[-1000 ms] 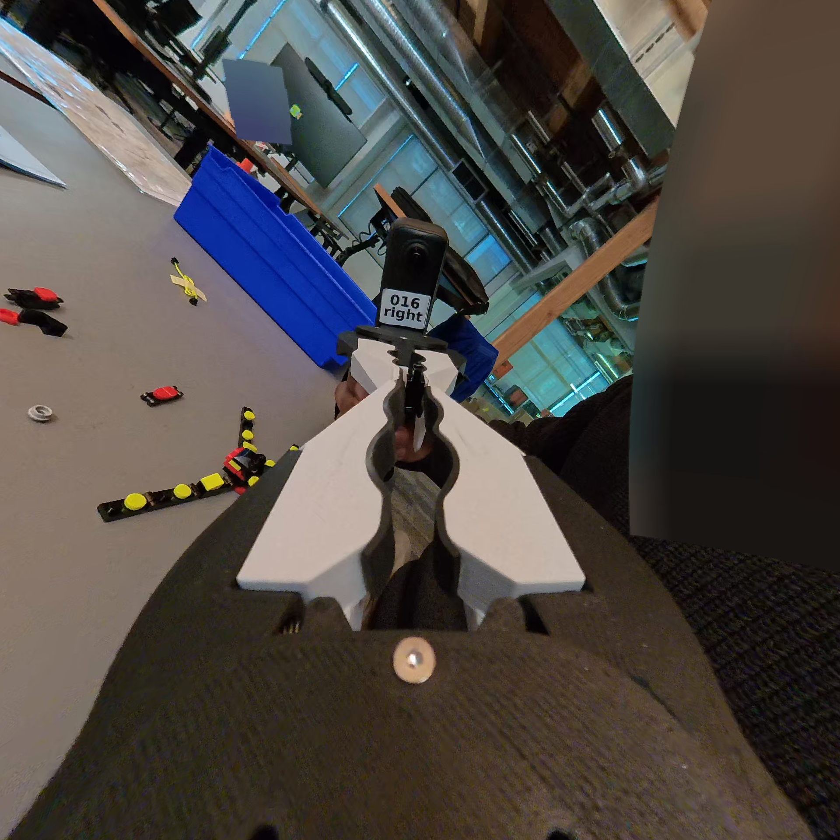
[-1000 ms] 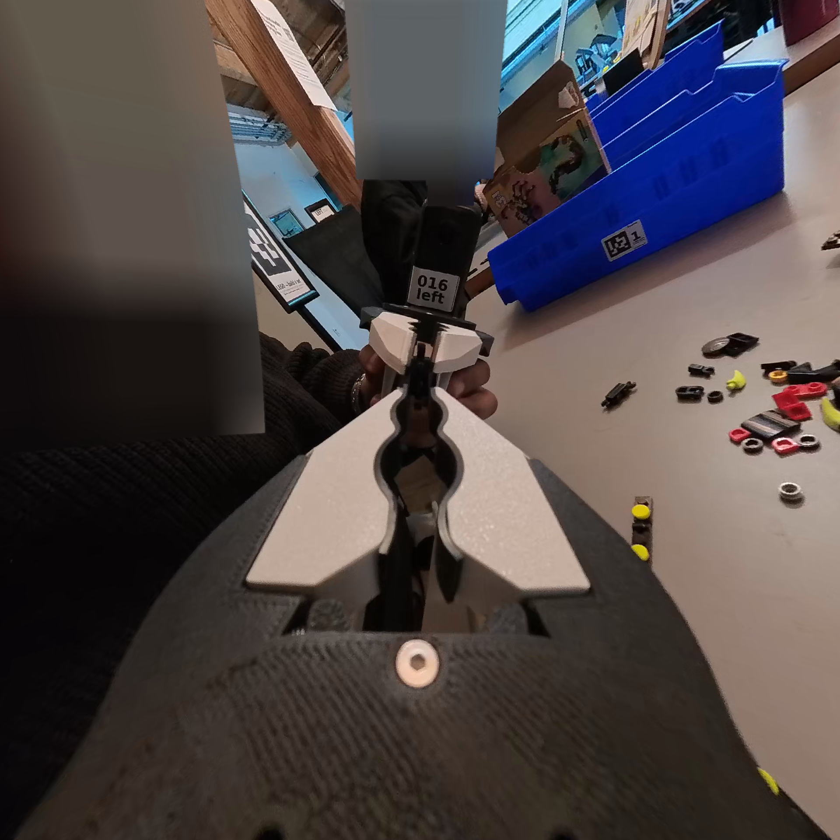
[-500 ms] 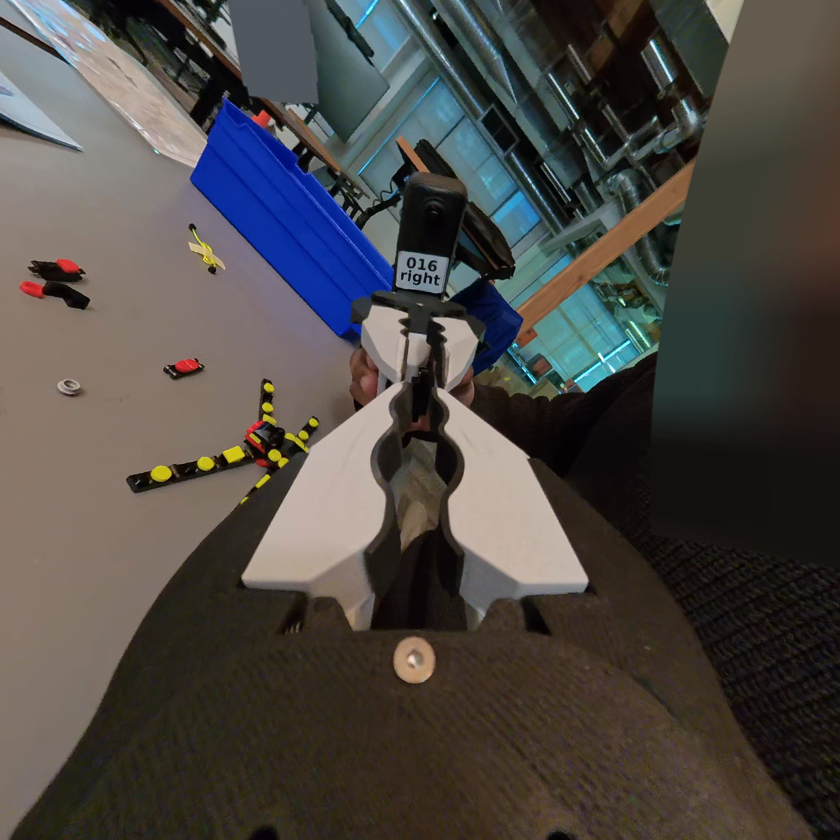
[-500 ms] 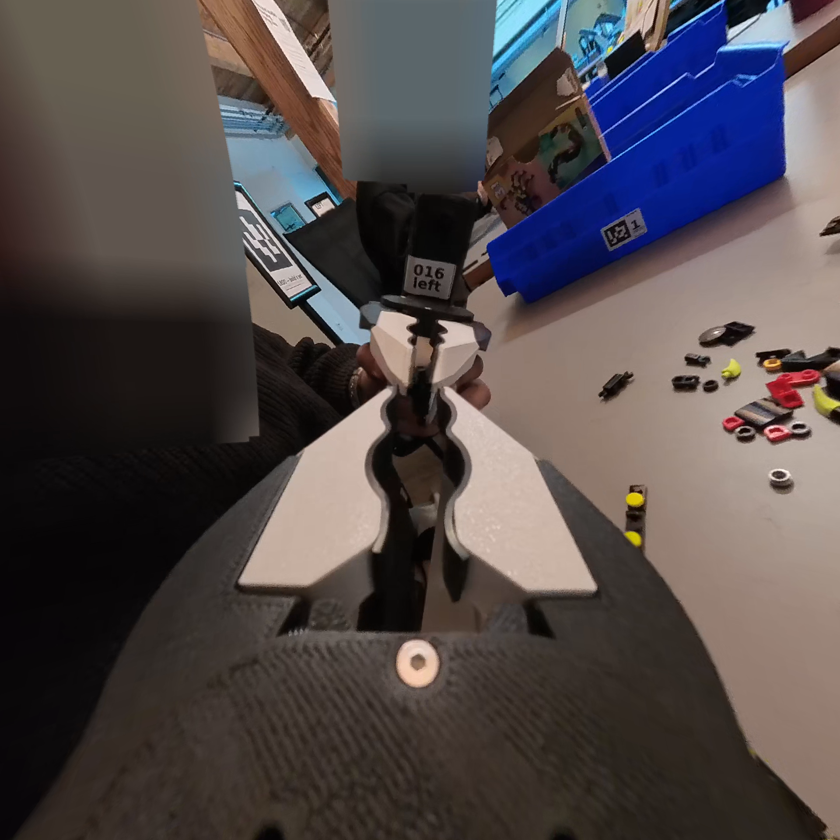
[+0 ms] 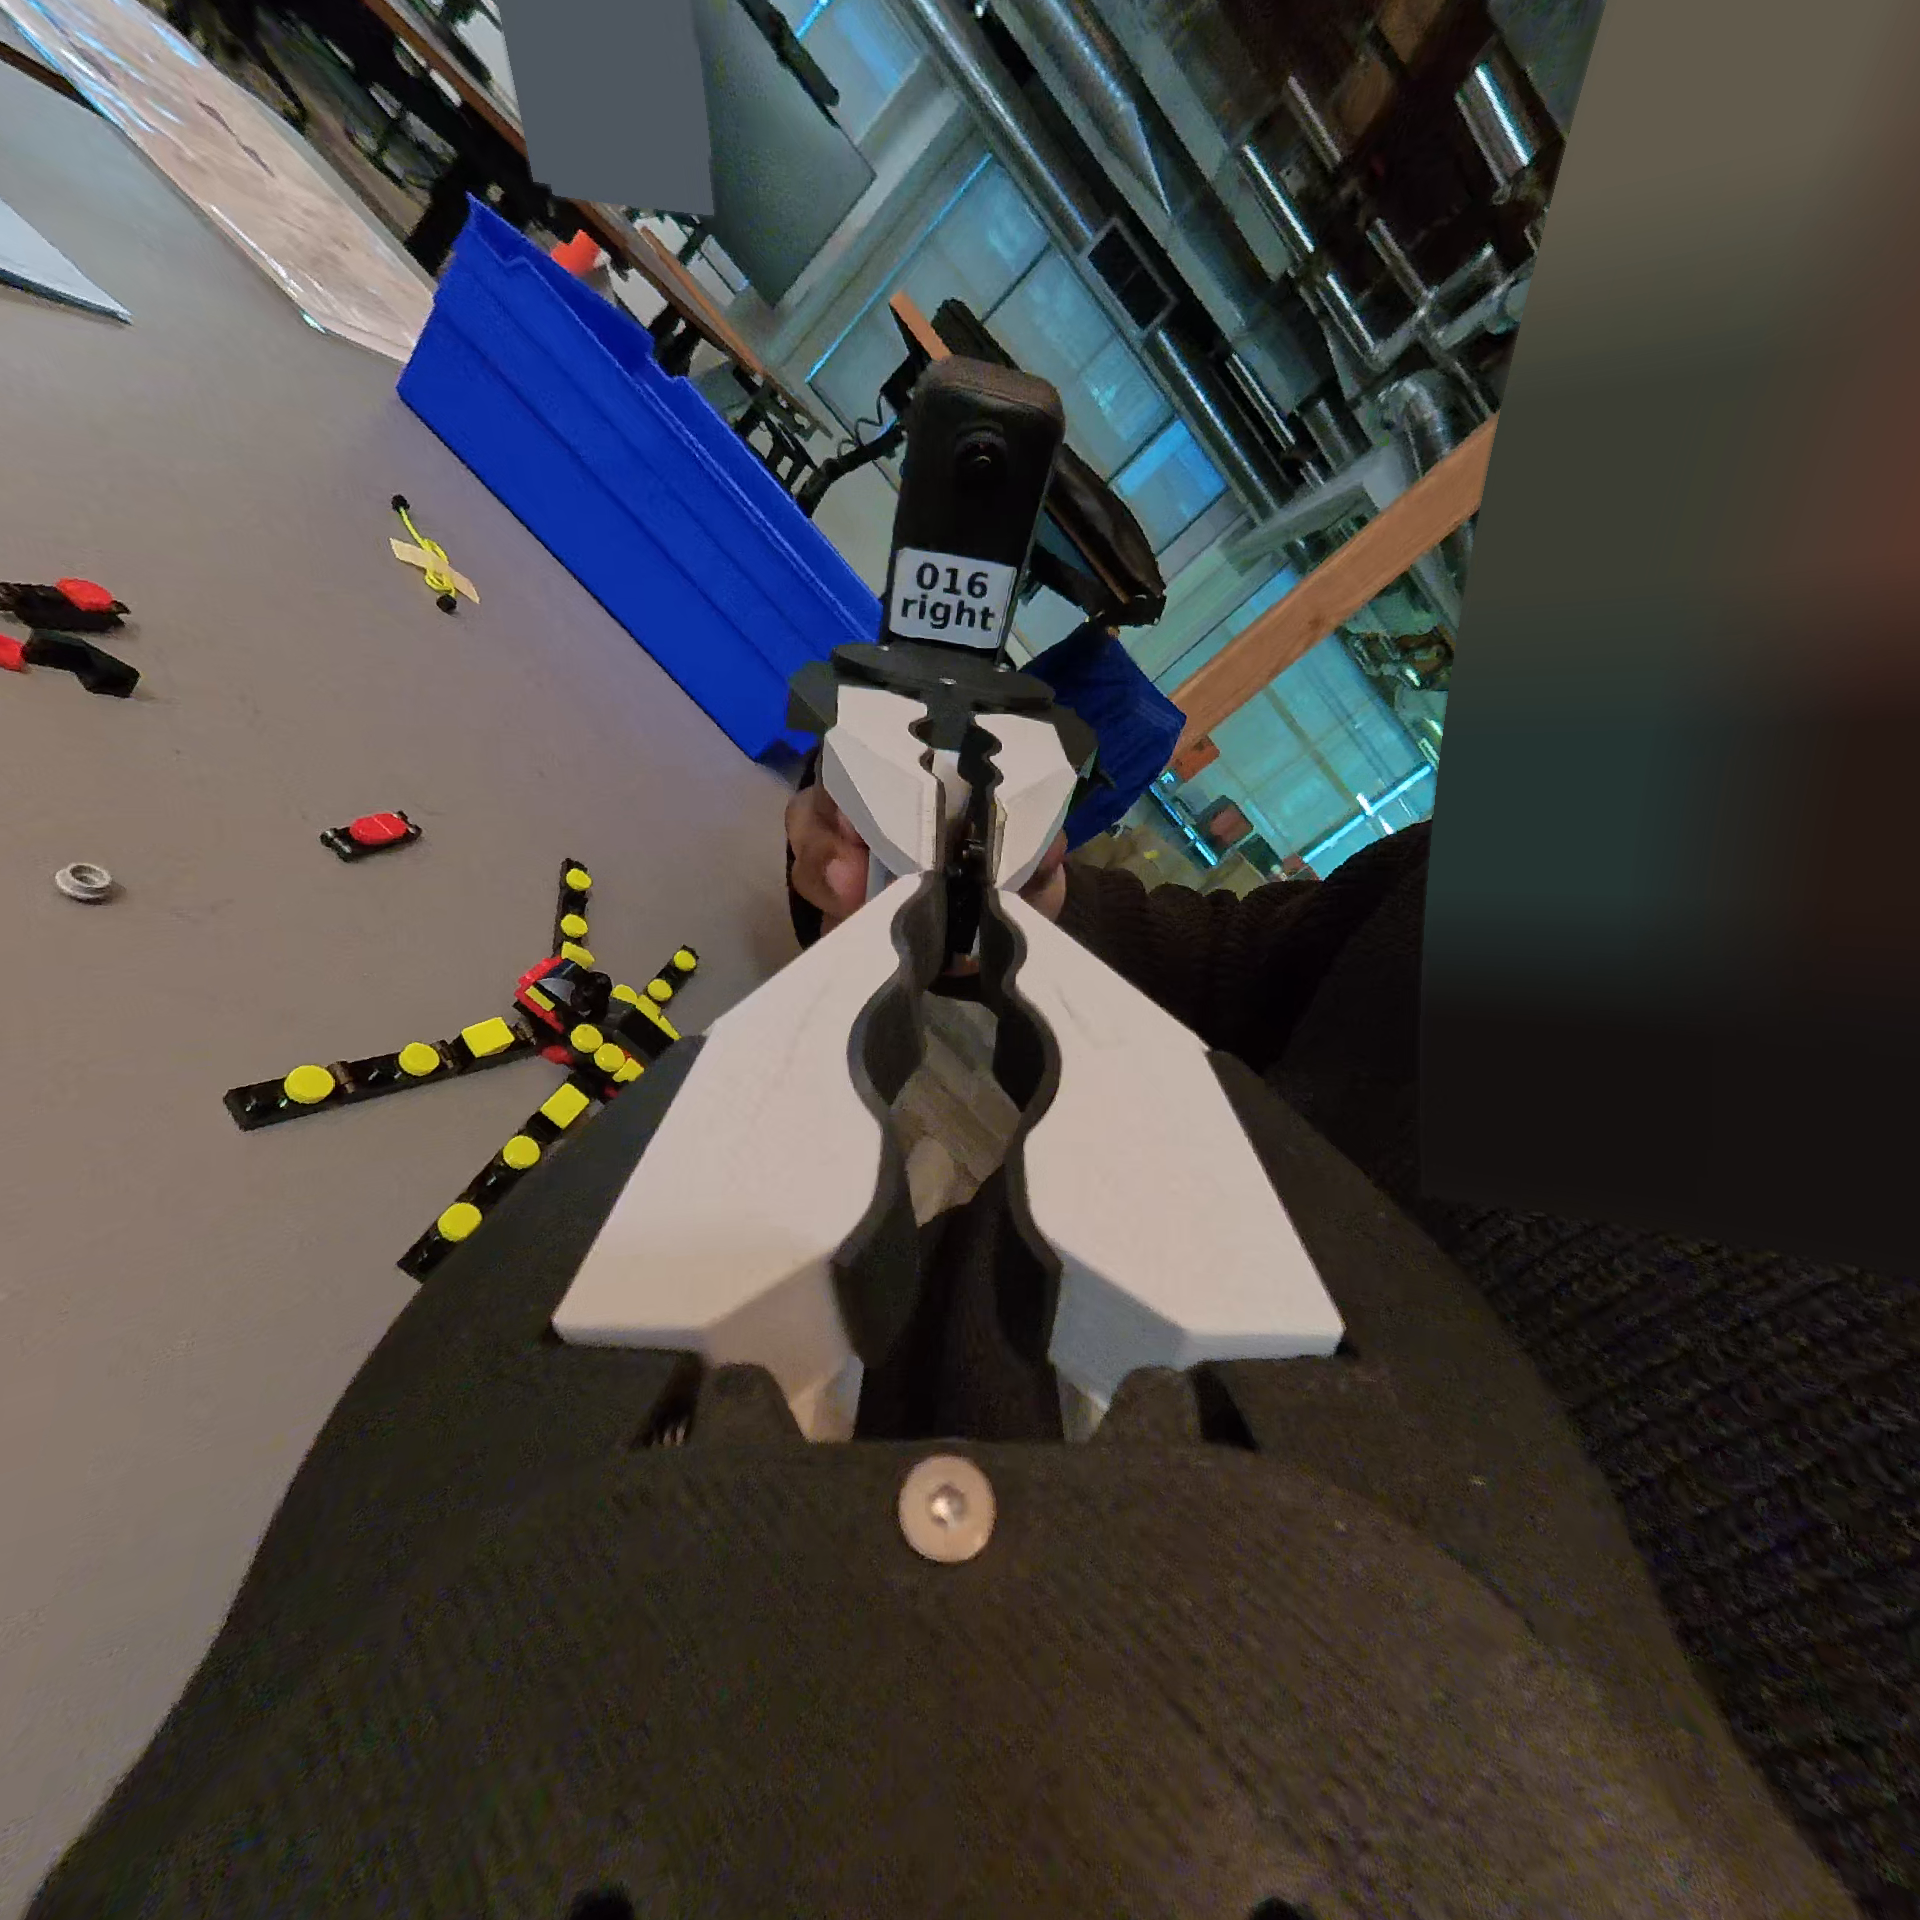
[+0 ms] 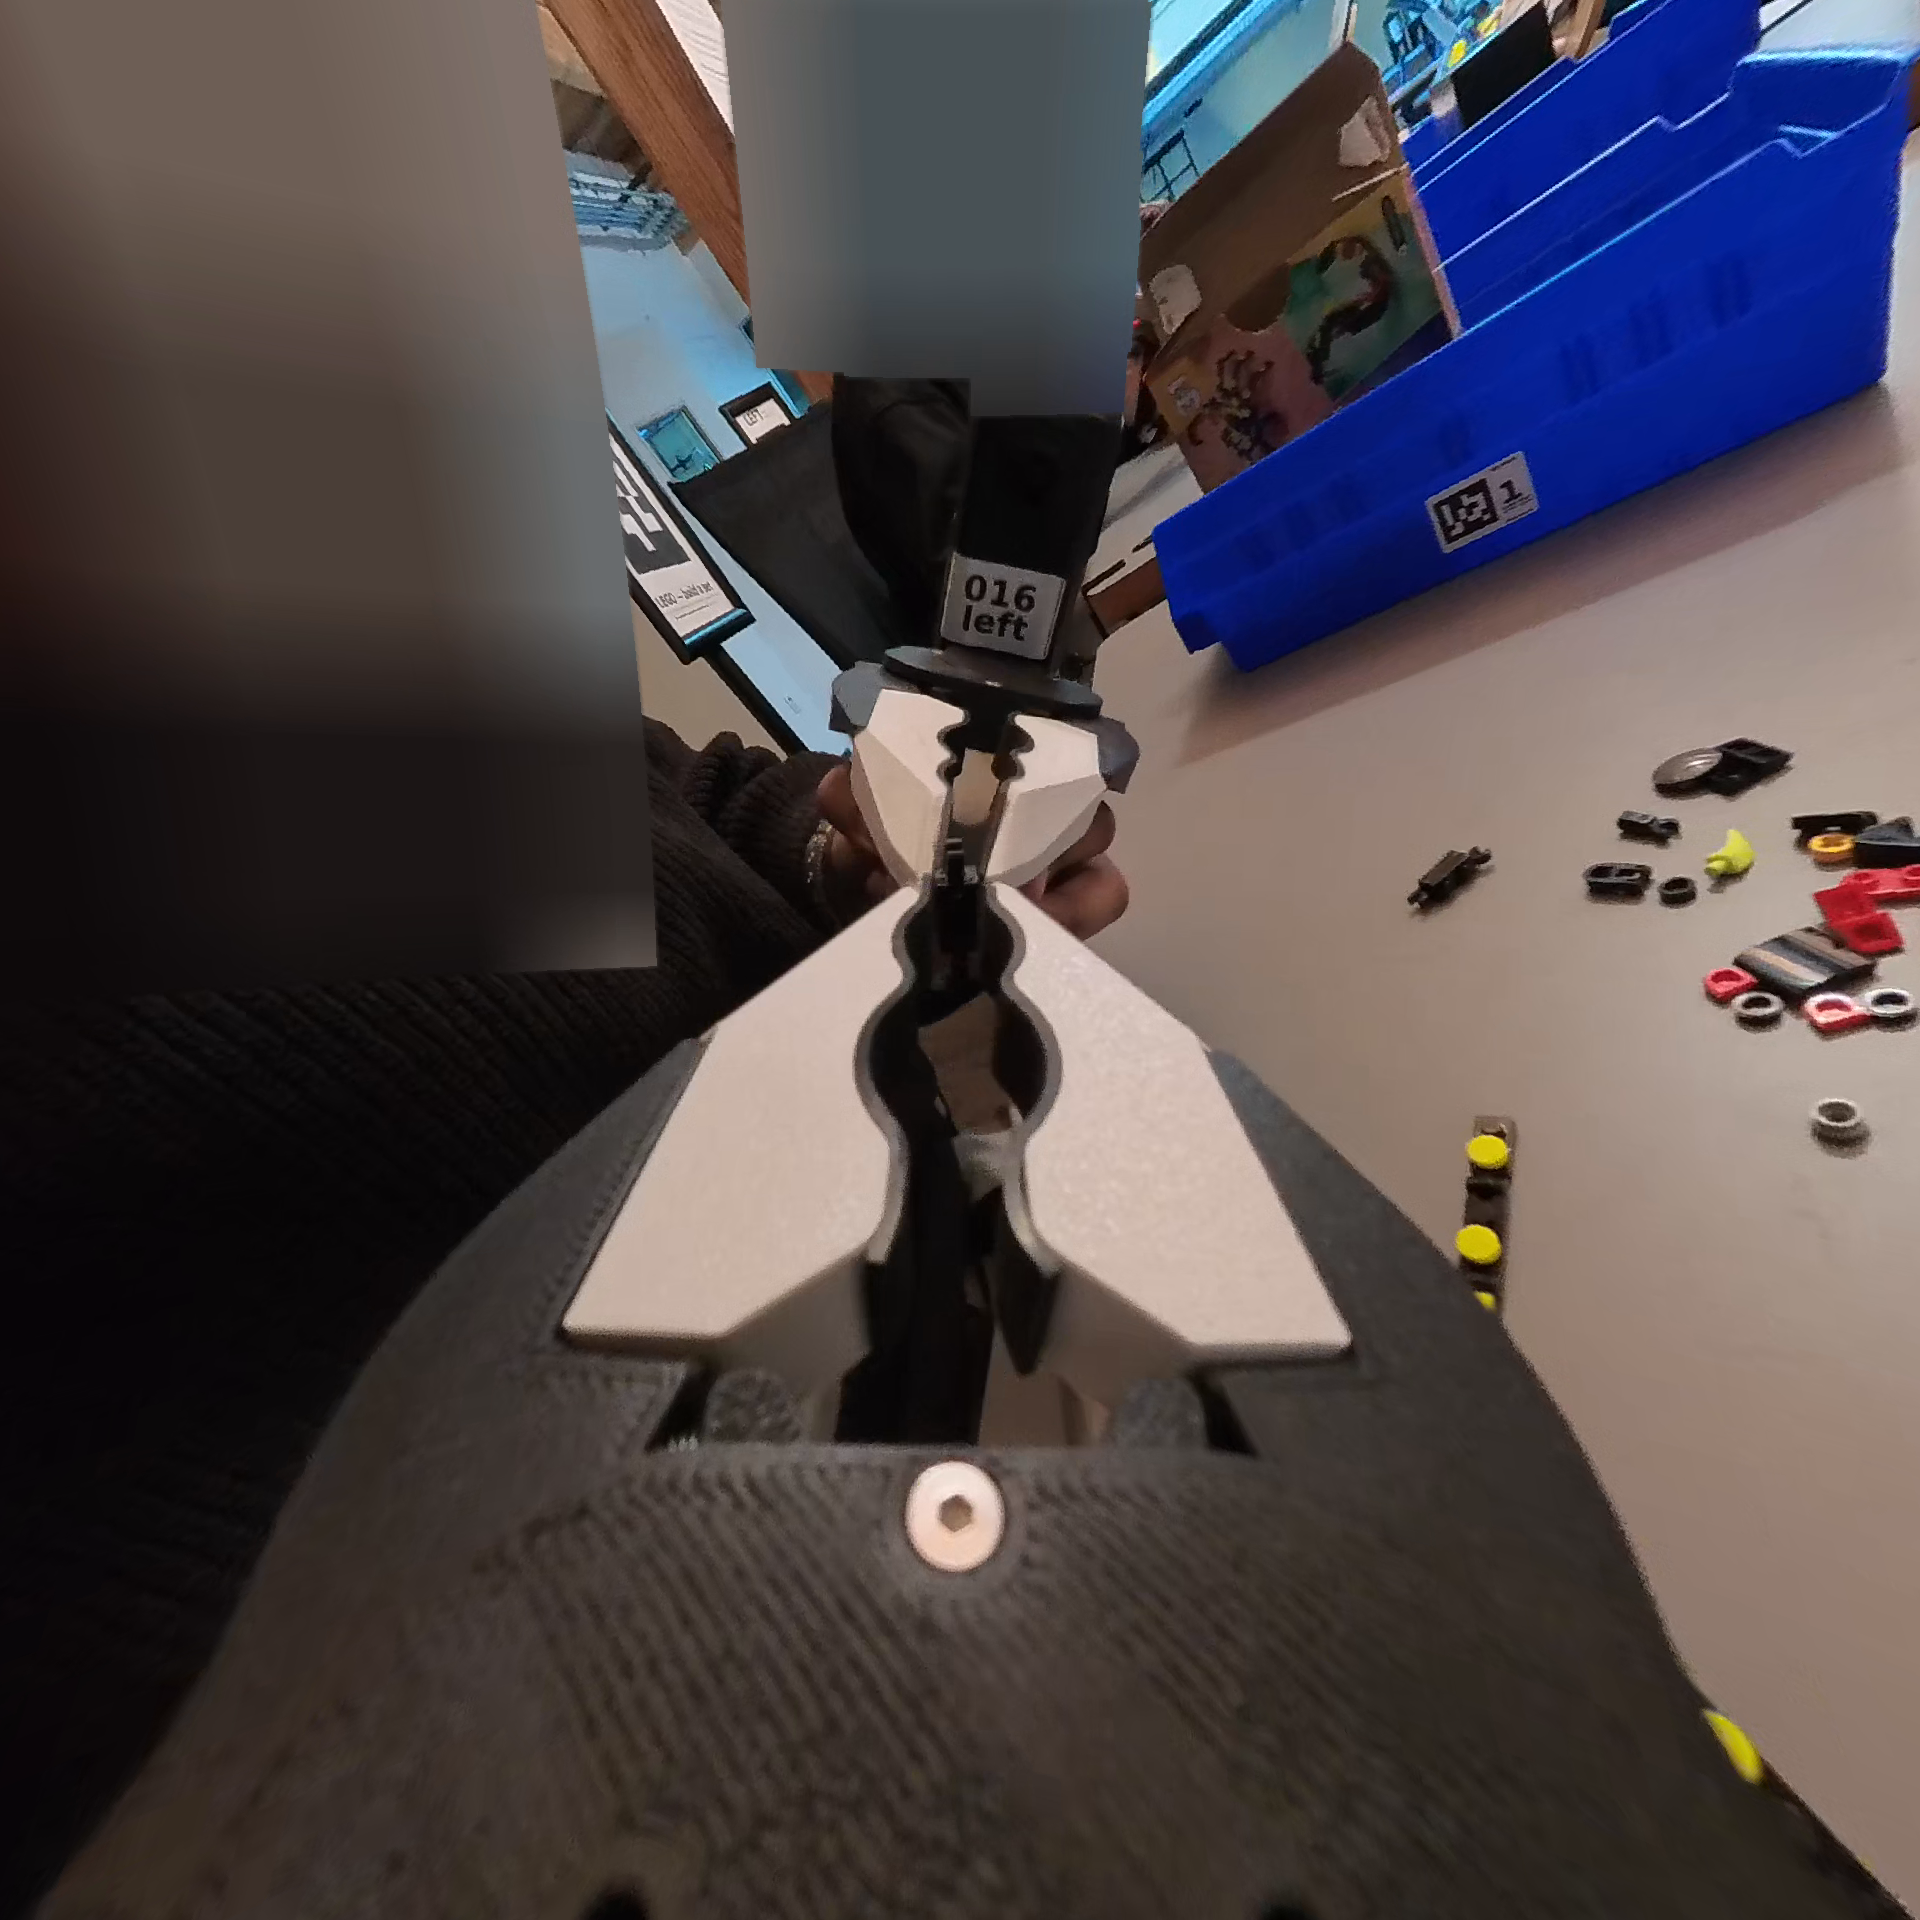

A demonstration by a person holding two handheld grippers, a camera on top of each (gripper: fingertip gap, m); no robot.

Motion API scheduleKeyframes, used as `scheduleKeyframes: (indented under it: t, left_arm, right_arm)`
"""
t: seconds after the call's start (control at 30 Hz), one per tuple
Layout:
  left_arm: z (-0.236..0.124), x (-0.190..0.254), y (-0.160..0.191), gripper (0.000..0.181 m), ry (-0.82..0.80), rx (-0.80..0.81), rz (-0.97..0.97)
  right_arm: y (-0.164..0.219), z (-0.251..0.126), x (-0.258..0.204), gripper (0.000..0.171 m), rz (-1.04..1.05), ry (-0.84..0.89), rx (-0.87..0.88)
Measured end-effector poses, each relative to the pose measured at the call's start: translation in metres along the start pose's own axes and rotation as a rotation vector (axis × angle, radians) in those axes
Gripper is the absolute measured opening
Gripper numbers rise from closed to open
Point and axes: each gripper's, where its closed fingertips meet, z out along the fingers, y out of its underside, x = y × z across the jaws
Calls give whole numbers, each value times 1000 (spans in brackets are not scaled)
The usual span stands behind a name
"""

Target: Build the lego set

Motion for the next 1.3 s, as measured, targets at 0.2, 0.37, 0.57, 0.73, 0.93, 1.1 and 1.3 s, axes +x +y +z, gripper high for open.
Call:
scheduleKeyframes:
  t: [0.2,0.37,0.57,0.73,0.93,1.1,1.3]
  left_arm:
    - [0,2,-1,2,-17,9,-9]
    - [-16,-3,-21,0,-32,128,-36]
    - [-23,-22,-27,0,-96,128,9]
    - [-1,-15,3,15,-34,-11,-39]
    - [2,-15,8,6,-59,-24,-25]
    - [2,-17,10,8,-72,-40,-12]
    - [3,-14,11,4,-59,-44,-3]
  right_arm:
    - [-1,0,-1,5,20,-7,-1]
    - [-17,-21,7,5,46,19,82]
    - [-23,-35,20,5,44,72,96]
    - [-8,-21,22,5,117,46,64]
    - [6,-7,19,5,158,27,-5]
    - [9,-5,17,5,153,24,-22]
    - [9,-6,16,5,145,23,-31]
